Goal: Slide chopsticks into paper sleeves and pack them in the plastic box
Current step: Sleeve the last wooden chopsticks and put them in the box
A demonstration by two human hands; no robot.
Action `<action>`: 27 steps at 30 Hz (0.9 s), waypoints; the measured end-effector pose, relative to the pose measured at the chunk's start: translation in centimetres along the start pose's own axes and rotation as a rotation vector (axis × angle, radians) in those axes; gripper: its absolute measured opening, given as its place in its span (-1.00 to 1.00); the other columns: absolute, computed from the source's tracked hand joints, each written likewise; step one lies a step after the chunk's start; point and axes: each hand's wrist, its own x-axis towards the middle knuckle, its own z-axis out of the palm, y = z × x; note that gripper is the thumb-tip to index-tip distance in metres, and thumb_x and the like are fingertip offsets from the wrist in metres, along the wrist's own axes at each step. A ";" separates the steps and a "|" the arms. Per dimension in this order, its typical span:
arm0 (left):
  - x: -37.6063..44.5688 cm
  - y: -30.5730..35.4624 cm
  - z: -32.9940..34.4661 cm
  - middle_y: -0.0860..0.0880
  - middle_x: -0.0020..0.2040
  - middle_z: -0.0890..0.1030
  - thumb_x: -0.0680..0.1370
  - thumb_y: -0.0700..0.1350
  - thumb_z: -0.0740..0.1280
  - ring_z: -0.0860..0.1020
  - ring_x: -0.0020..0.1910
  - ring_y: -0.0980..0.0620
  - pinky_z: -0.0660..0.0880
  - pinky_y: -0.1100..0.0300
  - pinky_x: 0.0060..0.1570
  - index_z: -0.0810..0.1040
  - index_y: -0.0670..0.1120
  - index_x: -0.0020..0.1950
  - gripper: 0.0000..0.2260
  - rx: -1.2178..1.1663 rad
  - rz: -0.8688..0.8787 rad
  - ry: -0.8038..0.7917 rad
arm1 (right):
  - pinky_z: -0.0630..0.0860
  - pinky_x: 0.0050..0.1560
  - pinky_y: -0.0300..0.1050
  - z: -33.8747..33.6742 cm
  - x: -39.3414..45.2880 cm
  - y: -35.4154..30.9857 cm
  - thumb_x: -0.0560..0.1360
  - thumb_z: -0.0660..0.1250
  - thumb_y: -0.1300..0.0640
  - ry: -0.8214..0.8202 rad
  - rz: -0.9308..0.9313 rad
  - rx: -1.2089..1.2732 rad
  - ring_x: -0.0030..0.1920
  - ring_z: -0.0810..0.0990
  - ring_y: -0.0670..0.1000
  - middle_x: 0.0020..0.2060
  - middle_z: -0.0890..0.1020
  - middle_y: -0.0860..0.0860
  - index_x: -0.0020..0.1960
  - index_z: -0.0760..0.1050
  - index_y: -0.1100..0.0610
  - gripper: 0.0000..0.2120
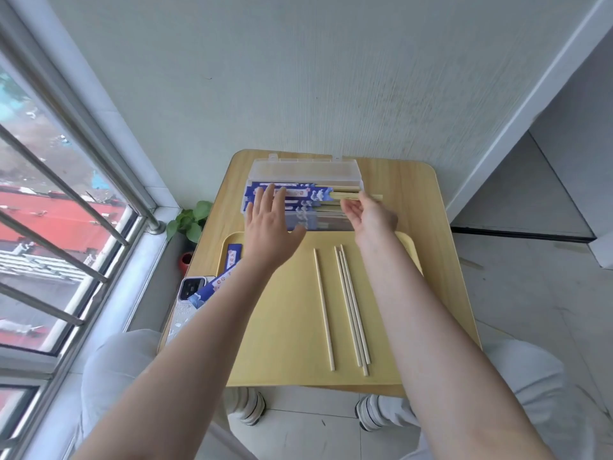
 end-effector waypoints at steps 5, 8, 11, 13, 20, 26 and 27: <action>2.5 -1.8 1.1 -0.08 0.66 -0.07 0.58 0.15 0.25 -0.15 0.62 -0.12 -0.10 -0.13 0.58 -0.02 -0.01 0.64 -0.27 0.134 -0.033 -0.154 | 0.69 -0.15 -0.05 2.3 1.7 0.9 0.55 0.40 0.32 -0.014 0.010 -0.080 -0.35 0.67 0.07 -0.26 0.63 0.20 -0.03 0.52 0.34 -0.92; 2.9 -2.3 1.5 -0.05 0.65 -0.06 0.58 0.16 0.25 -0.11 0.62 -0.10 -0.10 -0.15 0.57 -0.05 0.00 0.64 -0.25 0.184 -0.046 -0.176 | 0.70 -0.15 -0.04 2.5 2.3 1.0 0.56 0.41 0.27 -0.051 0.032 -0.220 -0.32 0.68 0.10 -0.18 0.66 0.22 -0.02 0.52 0.33 -0.88; 3.1 -2.4 1.9 -0.05 0.65 -0.04 0.57 0.18 0.26 -0.10 0.62 -0.11 -0.11 -0.17 0.57 -0.04 -0.01 0.64 -0.24 0.213 -0.045 -0.174 | 0.67 -0.26 -0.10 1.8 2.2 0.7 0.58 0.39 0.19 -0.077 0.010 -0.450 -0.34 0.70 0.10 -0.16 0.69 0.21 0.02 0.54 0.31 -0.84; 3.2 -2.3 2.2 -0.06 0.65 -0.03 0.57 0.20 0.26 -0.11 0.62 -0.12 -0.12 -0.20 0.56 -0.03 -0.01 0.64 -0.24 0.240 -0.046 -0.187 | 0.62 -0.37 -0.14 1.2 2.0 0.6 0.60 0.35 0.21 -0.073 -0.037 -0.560 -0.38 0.69 0.10 -0.23 0.69 0.20 0.02 0.56 0.34 -0.84; 0.7 -1.7 1.8 -0.15 0.63 0.02 0.57 0.11 0.29 -0.02 0.61 -0.19 -0.02 -0.12 0.55 0.11 -0.05 0.61 -0.32 0.130 -0.052 -0.032 | 0.49 -0.50 -0.18 -1.5 0.0 1.7 0.55 0.25 0.30 -0.195 -0.166 -0.975 -0.50 0.57 0.01 -0.29 0.65 0.13 0.00 0.60 0.28 -0.84; -5.4 -4.0 2.3 -0.13 0.24 0.46 0.51 -0.17 0.30 0.41 0.22 -0.17 0.32 -0.01 0.19 0.54 -0.13 0.18 -0.75 0.129 -0.270 0.022 | 0.44 -0.23 -0.17 -4.2 -2.4 6.7 0.52 0.36 0.03 -0.350 -0.225 -1.858 -0.10 0.69 0.16 -0.16 0.68 0.14 -0.05 0.59 0.19 -0.79; -6.3 -4.3 2.4 -0.14 0.23 0.46 0.49 -0.19 0.29 0.41 0.20 -0.19 0.31 -0.02 0.17 0.52 -0.13 0.19 -0.73 0.176 -0.311 -0.005 | 0.42 -0.18 -0.16 -4.6 -2.9 7.4 0.53 0.38 -0.01 -0.348 -0.237 -1.937 0.01 0.67 0.17 -0.06 0.66 0.13 0.03 0.58 0.19 -0.74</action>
